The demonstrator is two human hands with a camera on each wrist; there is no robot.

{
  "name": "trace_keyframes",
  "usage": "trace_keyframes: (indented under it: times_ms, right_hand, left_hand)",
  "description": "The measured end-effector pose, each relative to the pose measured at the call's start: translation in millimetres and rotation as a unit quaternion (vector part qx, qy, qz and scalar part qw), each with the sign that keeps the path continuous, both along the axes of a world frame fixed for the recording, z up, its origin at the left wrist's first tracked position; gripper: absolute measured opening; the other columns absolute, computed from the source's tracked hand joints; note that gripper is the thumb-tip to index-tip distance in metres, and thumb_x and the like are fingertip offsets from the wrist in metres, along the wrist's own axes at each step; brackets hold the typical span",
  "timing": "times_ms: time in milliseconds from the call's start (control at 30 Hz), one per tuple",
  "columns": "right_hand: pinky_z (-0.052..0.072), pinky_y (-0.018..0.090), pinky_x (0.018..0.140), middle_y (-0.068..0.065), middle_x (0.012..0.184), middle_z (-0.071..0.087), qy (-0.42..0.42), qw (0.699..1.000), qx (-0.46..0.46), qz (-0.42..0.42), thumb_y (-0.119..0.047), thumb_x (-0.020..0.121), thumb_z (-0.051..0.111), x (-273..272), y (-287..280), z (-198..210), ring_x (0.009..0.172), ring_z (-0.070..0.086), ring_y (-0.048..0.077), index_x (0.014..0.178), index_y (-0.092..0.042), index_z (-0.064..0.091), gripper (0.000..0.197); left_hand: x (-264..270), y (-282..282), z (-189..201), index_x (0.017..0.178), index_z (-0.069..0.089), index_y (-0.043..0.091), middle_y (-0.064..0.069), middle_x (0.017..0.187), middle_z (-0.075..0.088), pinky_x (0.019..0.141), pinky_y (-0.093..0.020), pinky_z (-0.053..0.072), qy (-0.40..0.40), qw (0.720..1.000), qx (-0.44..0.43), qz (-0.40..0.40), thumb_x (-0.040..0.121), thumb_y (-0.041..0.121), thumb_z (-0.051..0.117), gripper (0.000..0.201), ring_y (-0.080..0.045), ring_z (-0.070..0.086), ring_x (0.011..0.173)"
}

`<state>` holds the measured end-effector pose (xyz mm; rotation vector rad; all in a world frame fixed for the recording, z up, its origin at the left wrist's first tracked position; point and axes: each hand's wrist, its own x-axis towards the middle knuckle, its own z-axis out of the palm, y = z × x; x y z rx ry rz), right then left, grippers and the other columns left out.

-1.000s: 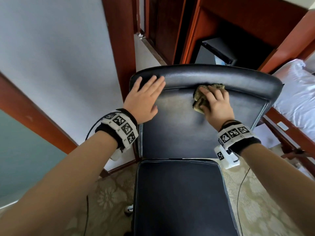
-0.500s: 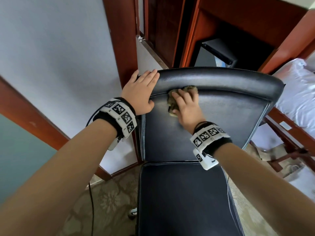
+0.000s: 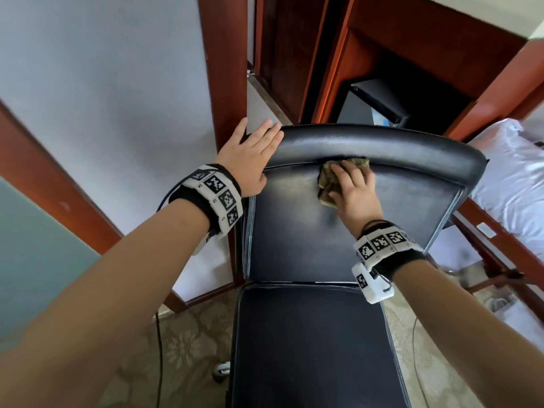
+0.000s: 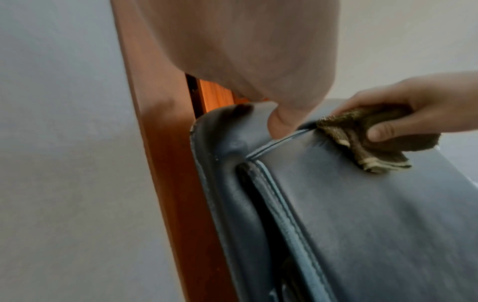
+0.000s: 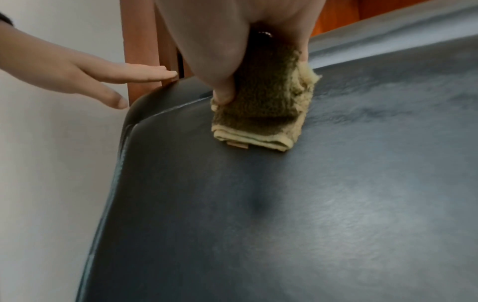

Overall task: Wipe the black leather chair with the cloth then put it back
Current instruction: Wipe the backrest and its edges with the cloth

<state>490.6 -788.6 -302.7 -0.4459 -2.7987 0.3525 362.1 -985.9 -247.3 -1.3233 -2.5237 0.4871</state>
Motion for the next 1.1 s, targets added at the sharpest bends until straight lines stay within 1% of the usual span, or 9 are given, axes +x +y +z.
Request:
trace_keyframes:
  times_ms: [67,133,267,433,533,600,767,967,1100]
  right_hand:
    - [0.021,0.042,0.11,0.01,0.147,0.031,0.012,1.0,-0.005,-0.01,-0.012,0.09,0.054,-5,-8,-1,0.132,0.019,0.037,0.142,-0.011,0.035,0.055]
    - [0.017,0.045,0.112,0.018,0.143,0.036,0.029,1.0,0.001,-0.013,-0.007,0.088,0.055,-11,-16,-1,0.128,0.024,0.045,0.138,-0.004,0.039,0.053]
    - [0.028,0.059,0.103,0.032,0.123,0.05,0.043,0.998,0.037,0.007,0.003,0.074,0.066,-28,-40,-2,0.109,0.041,0.058,0.124,0.008,0.052,0.052]
    - [0.029,0.06,0.104,0.023,0.133,0.048,-0.027,0.993,0.079,0.086,-0.008,0.076,0.067,-48,-71,-18,0.123,0.04,0.049,0.134,0.0,0.044,0.063]
    - [0.042,0.062,0.09,0.022,0.124,0.056,-0.006,0.99,0.086,0.114,-0.004,0.063,0.077,-42,-69,-18,0.11,0.049,0.054,0.125,-0.001,0.054,0.066]
    - [0.045,0.061,0.084,0.022,0.121,0.058,0.013,0.991,0.085,0.107,0.001,0.058,0.08,-34,-59,-16,0.105,0.052,0.054,0.121,-0.001,0.057,0.067]
    - [0.025,0.054,0.107,0.025,0.136,0.042,0.044,0.999,0.01,0.007,0.0,0.078,0.063,-19,-38,-15,0.12,0.034,0.053,0.133,0.001,0.045,0.058]
    - [0.015,0.044,0.112,0.02,0.14,0.038,0.082,0.995,-0.037,-0.041,-0.005,0.086,0.054,-35,-60,-8,0.126,0.025,0.045,0.136,0.0,0.041,0.052]
    - [0.017,0.05,0.113,0.022,0.137,0.041,0.067,0.997,-0.015,-0.018,-0.004,0.084,0.055,-45,-79,-10,0.125,0.028,0.049,0.135,0.001,0.042,0.053]
  left_hand:
    - [-2,-8,1,0.149,-0.008,0.008,-0.007,0.158,-0.008,0.114,-0.049,-0.004,0.011,1.0,-0.015,-0.021,0.091,0.032,0.037,0.076,-0.02,-0.009,0.145]
    - [-2,-14,1,0.149,-0.007,0.01,-0.005,0.158,-0.008,0.114,-0.05,-0.005,0.012,0.999,-0.04,-0.025,0.091,0.028,0.037,0.075,-0.02,-0.009,0.145]
    - [-4,-16,1,0.15,-0.005,0.014,-0.001,0.158,-0.008,0.113,-0.052,-0.006,-0.028,0.999,-0.045,-0.005,0.087,0.021,0.043,0.079,-0.019,-0.01,0.144]
    - [-9,-14,7,0.149,-0.006,0.014,-0.001,0.158,-0.009,0.113,-0.053,-0.004,-0.004,0.996,-0.088,-0.015,0.089,0.022,0.045,0.08,-0.02,-0.01,0.144]
    - [-9,-15,9,0.149,-0.007,0.014,-0.001,0.158,-0.009,0.113,-0.053,-0.004,0.005,0.995,-0.097,-0.018,0.089,0.02,0.044,0.079,-0.02,-0.01,0.144]
    - [-8,-15,9,0.149,-0.007,0.013,-0.002,0.158,-0.01,0.113,-0.053,-0.005,0.003,0.995,-0.099,-0.019,0.089,0.019,0.043,0.079,-0.019,-0.01,0.145]
    - [-14,-19,9,0.149,-0.01,0.012,-0.004,0.157,-0.011,0.114,-0.049,-0.004,0.01,0.993,-0.111,-0.038,0.09,0.015,0.041,0.078,-0.018,-0.008,0.145]
    - [-14,-17,5,0.148,-0.011,0.012,-0.004,0.157,-0.014,0.114,-0.046,-0.005,-0.027,0.994,-0.098,-0.03,0.088,0.016,0.045,0.083,-0.017,-0.01,0.144]
    - [-17,-17,4,0.148,-0.011,0.012,-0.003,0.157,-0.014,0.114,-0.047,-0.005,-0.032,0.994,-0.094,-0.037,0.087,0.016,0.047,0.085,-0.016,-0.011,0.144]
